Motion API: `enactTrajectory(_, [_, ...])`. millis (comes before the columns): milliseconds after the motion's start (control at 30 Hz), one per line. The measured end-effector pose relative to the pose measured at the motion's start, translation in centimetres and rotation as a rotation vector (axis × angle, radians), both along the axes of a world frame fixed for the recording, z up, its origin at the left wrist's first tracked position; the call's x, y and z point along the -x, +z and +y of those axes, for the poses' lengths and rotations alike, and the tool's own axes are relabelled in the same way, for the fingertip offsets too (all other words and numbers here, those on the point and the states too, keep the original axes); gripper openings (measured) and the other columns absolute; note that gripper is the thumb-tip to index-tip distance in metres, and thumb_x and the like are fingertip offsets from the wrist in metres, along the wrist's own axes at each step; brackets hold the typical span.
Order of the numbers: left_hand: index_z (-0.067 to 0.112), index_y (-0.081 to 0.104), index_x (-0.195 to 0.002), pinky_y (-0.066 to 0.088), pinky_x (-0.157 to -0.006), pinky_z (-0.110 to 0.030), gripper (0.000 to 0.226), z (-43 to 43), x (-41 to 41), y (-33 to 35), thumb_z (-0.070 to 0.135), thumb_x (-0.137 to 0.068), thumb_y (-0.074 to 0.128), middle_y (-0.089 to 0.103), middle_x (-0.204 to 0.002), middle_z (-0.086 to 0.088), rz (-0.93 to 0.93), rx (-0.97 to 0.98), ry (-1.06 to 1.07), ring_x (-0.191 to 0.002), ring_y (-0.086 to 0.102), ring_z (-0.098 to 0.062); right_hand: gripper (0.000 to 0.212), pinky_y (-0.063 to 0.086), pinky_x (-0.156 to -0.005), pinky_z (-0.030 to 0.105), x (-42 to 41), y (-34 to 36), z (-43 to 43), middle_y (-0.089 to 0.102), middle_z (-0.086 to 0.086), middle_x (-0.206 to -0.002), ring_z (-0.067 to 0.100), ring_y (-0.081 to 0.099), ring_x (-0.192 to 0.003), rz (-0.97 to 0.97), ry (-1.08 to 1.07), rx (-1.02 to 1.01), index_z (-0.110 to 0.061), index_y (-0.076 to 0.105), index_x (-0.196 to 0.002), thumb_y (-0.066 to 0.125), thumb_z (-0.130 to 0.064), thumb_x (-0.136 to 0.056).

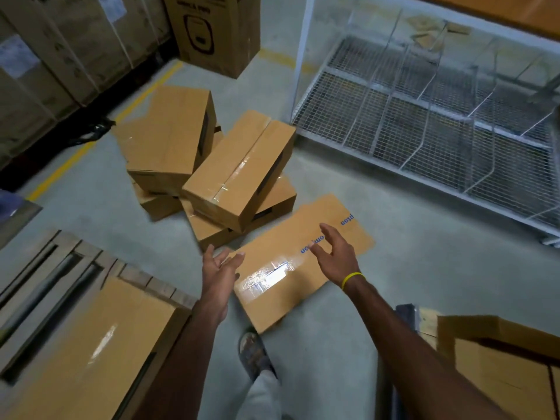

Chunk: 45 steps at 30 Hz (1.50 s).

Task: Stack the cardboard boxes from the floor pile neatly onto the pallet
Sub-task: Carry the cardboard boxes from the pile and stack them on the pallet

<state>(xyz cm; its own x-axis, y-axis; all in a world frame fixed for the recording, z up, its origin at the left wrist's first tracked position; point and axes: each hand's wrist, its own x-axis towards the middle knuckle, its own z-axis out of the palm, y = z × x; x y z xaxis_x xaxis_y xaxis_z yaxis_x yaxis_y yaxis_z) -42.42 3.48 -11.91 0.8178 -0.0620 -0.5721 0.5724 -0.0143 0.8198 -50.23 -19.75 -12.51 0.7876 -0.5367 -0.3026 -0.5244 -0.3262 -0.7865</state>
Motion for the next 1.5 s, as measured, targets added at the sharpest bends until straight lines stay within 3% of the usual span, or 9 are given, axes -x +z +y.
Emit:
enactTrajectory(167, [0.014, 0.017, -0.165, 0.047, -0.112, -0.051, 0.086, -1.3, -3.9, -2.4, 0.011, -0.098, 0.071, 0.048, -0.157, -0.010, 0.037, -0.013, 0.013, -0.133, 0.055, -0.028, 0.058, 0.040, -0.112, 0.036, -3.7, -1.9, -2.1, 0.057, 0.004, -0.144, 0.022, 0.051, -0.134, 0.056, -0.027, 0.016, -0.016, 0.048, -0.146, 0.070, -0.026, -0.093])
enactTrajectory(367, [0.014, 0.020, -0.164, 0.047, -0.112, -0.053, 0.083, -2.7, -5.8, -7.0, 0.011, -0.098, 0.070, 0.045, -0.159, -0.014, 0.106, -0.070, 0.043, -0.129, 0.055, -0.029, 0.052, 0.046, -0.101, 0.036, -6.8, -5.5, -6.1, 0.064, 0.012, -0.125, 0.019, 0.061, -0.108, 0.091, -0.094, 0.123, -0.008, 0.054, -0.138, 0.071, -0.022, -0.092])
enactTrajectory(500, [0.012, 0.025, -0.162, 0.044, -0.114, -0.055, 0.084, -3.4, -6.1, -11.4, 0.013, -0.094, 0.075, 0.043, -0.160, -0.016, 0.168, -0.147, 0.092, -0.134, 0.054, -0.033, 0.054, 0.042, -0.108, 0.039, -8.4, -9.2, -10.0, 0.058, 0.015, -0.135, 0.030, 0.056, -0.123, 0.153, -0.087, 0.202, -0.005, 0.054, -0.140, 0.070, -0.026, -0.093])
enactTrajectory(667, [-0.004, 0.030, -0.157, 0.036, -0.117, -0.058, 0.087, -3.1, -5.2, -18.1, 0.025, -0.092, 0.079, 0.034, -0.162, -0.027, 0.285, -0.339, 0.138, -0.143, 0.042, -0.044, 0.058, 0.026, -0.114, 0.031, -9.1, -14.8, -15.7, 0.049, 0.019, -0.147, 0.031, 0.042, -0.139, 0.257, -0.107, 0.216, -0.002, 0.049, -0.143, 0.066, -0.029, -0.095])
enactTrajectory(867, [0.007, 0.032, -0.161, 0.031, -0.116, -0.049, 0.078, -4.8, -2.4, -23.8, 0.029, -0.097, 0.071, 0.036, -0.164, -0.007, 0.465, -0.321, 0.211, -0.150, 0.034, -0.030, 0.068, 0.032, -0.113, 0.036, -8.1, -20.0, -23.1, 0.046, 0.020, -0.150, 0.033, 0.043, -0.139, 0.409, -0.257, 0.113, -0.004, 0.043, -0.148, 0.069, -0.032, -0.091])
enactTrajectory(1133, [0.004, 0.063, -0.133, 0.045, -0.094, -0.042, 0.056, -6.8, 1.7, -26.4, 0.029, -0.086, 0.083, 0.065, -0.130, -0.010, 0.569, -0.423, 0.233, -0.114, 0.060, -0.030, 0.077, 0.034, -0.114, 0.040, -5.5, -24.2, -28.2, 0.043, 0.019, -0.152, 0.035, 0.041, -0.140, 0.568, -0.224, -0.032, -0.008, 0.034, -0.153, 0.070, -0.036, -0.091])
enactTrajectory(1233, [0.003, 0.061, -0.134, 0.046, -0.095, -0.042, 0.057, -6.8, 1.9, -26.6, 0.027, -0.087, 0.083, 0.065, -0.131, -0.009, 0.538, -0.404, 0.247, -0.111, 0.060, -0.028, 0.080, 0.034, -0.114, 0.039, -5.7, -24.5, -28.6, 0.043, 0.015, -0.154, 0.033, 0.041, -0.141, 0.585, -0.173, -0.060, -0.012, 0.032, -0.155, 0.071, -0.037, -0.090])
enactTrajectory(1333, [0.017, 0.055, -0.128, 0.041, -0.094, -0.043, 0.044, -7.0, 1.3, -25.8, 0.019, -0.091, 0.078, 0.059, -0.127, -0.002, 0.498, -0.343, 0.200, -0.109, 0.054, -0.022, 0.084, 0.034, -0.114, 0.038, -6.0, -24.5, -28.3, 0.045, 0.008, -0.154, 0.029, 0.044, -0.140, 0.585, -0.123, -0.089, -0.016, 0.033, -0.156, 0.074, -0.039, -0.087])
enactTrajectory(1500, [0.026, 0.058, -0.124, 0.039, -0.094, -0.044, 0.038, -6.7, 0.5, -24.6, 0.022, -0.092, 0.077, 0.064, -0.112, 0.003, 0.471, -0.287, 0.115, -0.094, 0.057, -0.015, 0.083, 0.044, -0.106, 0.041, -7.1, -24.4, -27.4, 0.060, 0.005, -0.135, 0.030, 0.056, -0.123, 0.610, -0.064, -0.080, -0.014, 0.053, -0.138, 0.084, -0.051, -0.070])
